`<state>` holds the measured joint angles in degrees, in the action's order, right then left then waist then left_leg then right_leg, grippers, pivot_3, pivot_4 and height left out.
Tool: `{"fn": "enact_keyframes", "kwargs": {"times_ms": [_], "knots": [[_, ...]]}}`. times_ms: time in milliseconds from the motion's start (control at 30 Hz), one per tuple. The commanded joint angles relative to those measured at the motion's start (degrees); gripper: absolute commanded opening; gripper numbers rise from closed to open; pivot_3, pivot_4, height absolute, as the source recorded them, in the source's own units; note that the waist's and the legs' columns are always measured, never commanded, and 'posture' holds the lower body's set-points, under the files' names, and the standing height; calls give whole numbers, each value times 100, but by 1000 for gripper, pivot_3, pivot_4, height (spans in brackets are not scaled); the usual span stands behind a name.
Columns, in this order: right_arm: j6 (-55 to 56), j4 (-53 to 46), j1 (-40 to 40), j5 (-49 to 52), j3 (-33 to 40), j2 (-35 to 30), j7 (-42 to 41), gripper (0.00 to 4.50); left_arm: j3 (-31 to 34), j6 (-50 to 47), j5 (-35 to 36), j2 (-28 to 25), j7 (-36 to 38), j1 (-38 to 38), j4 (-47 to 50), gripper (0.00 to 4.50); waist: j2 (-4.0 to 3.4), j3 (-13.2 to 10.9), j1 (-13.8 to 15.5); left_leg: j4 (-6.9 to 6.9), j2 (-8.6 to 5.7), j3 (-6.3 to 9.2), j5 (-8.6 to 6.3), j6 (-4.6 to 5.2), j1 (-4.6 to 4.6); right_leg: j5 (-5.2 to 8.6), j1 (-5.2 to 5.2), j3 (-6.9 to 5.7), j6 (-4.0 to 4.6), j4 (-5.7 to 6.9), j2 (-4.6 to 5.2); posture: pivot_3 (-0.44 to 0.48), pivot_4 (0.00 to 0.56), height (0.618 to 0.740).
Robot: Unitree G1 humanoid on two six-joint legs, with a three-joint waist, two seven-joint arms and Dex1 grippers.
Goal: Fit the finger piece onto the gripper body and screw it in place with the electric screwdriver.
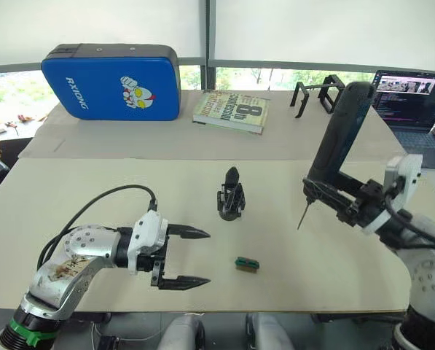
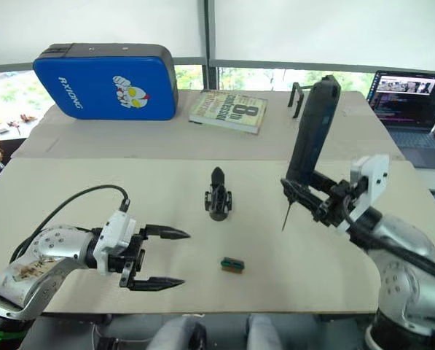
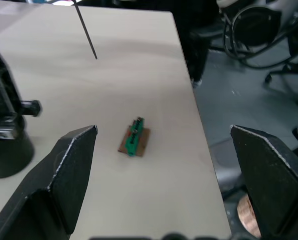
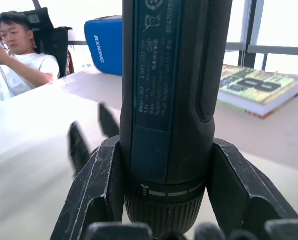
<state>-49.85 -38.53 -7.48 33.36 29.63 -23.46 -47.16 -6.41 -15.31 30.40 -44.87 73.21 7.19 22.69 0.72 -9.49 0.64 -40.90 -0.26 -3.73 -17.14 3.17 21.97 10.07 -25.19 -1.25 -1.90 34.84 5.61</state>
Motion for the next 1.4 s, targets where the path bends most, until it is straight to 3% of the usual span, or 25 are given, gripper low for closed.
{"fn": "enact_keyframes", "kwargs": {"times_ms": [33, 200, 567, 833, 1033, 1400], "knots": [[474, -509, 265, 426, -313, -135, -193, 1911, -328, 463, -256, 118, 450, 187, -374, 4500, 0, 0, -22, 0, 8, -1, 2, -3, -4, 15, 1, 4, 22, 1, -10, 0, 150, 740], [1270, -334, 673, 334, -923, -517, -799, 1911, -646, 627, -434, 372, 716, 623, -882, 4500, 4, -2, -44, -2, 19, -3, 12, -8, -23, 31, 4, 28, 5, 14, -32, 0, 150, 740], [1436, 196, 141, 1143, -1326, -625, -690, 1911, -701, 664, -704, 679, 574, 1036, -1333, 4500, 8, -3, -34, 2, 16, -5, 8, -2, -7, -10, -6, 34, 7, 4, -31, 0, 150, 740], [1933, 452, 109, 910, -1816, -684, -886, 1911, -862, 785, -1036, 918, 529, 1218, -1586, 4500, 9, -3, -9, -2, 14, -5, 6, 2, -3, -10, -5, 36, 4, 1, -30, 0, 150, 740], [2066, 430, -40, 918, -2097, -579, -670, 1911, -844, 675, -1039, 858, 476, 1214, -1262, 4500, 9, -3, -17, -2, 15, -5, 6, 2, -3, -10, -6, 38, 5, 2, -31, 0, 150, 740], [2140, 227, 112, 1025, -2164, -745, -572, 1911, -943, 819, -1190, 927, 473, 1181, -1534, 4500, 9, -3, -1, -2, 14, -5, 6, 2, 0, -10, -6, 36, 4, -1, -30, 0, 150, 740]]}}
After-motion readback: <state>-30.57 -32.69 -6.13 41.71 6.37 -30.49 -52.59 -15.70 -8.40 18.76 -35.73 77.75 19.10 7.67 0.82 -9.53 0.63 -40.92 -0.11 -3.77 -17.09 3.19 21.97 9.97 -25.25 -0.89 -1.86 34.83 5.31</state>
